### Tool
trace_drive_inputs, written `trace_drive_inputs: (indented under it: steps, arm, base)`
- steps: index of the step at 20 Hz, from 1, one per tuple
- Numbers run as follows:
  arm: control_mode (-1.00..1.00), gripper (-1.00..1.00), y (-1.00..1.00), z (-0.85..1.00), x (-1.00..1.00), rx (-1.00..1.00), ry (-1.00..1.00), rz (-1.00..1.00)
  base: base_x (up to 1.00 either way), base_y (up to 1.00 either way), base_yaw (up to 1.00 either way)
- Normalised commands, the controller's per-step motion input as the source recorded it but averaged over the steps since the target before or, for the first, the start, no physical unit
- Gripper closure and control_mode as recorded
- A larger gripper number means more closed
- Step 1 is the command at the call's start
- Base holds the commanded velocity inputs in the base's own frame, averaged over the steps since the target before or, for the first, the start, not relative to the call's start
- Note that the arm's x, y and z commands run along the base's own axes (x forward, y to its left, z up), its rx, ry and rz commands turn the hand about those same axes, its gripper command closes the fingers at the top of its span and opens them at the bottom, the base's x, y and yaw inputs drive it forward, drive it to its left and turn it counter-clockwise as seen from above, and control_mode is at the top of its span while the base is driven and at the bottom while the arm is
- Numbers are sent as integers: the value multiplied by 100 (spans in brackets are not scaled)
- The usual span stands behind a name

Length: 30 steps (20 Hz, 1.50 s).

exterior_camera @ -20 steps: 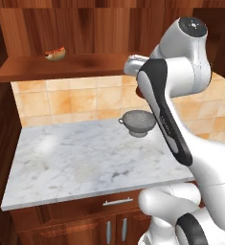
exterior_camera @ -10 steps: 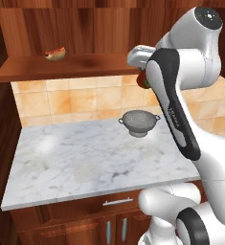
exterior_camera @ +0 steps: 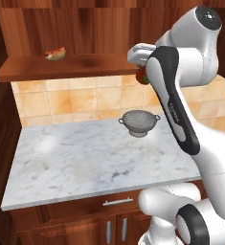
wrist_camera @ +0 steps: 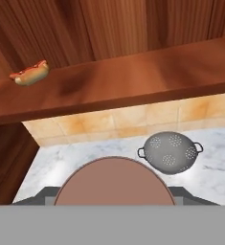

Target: Pick the canned food and cereal from the counter and place them in the cabinets closest to them.

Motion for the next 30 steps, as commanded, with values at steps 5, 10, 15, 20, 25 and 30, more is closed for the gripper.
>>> trace_drive_inputs:
  steps: [5,10,15,20,25,30]
  arm:
    - [-100,100,0,22,41,0,0,0]
    - [-100,100,0,1,32,-5,-4,0]
    - [-100,100,0,0,41,-3,-3,1]
    - [-100,100,0,-1,48,-3,0,3]
    - [-100,100,3,0,49,-4,2,2]
    - [-100,100,6,-1,30,-10,9,0]
  base:
    - [0,0,0]
    - [0,0,0]
    - [0,0,0]
    - [0,0,0]
    - [0,0,0]
    - [0,0,0]
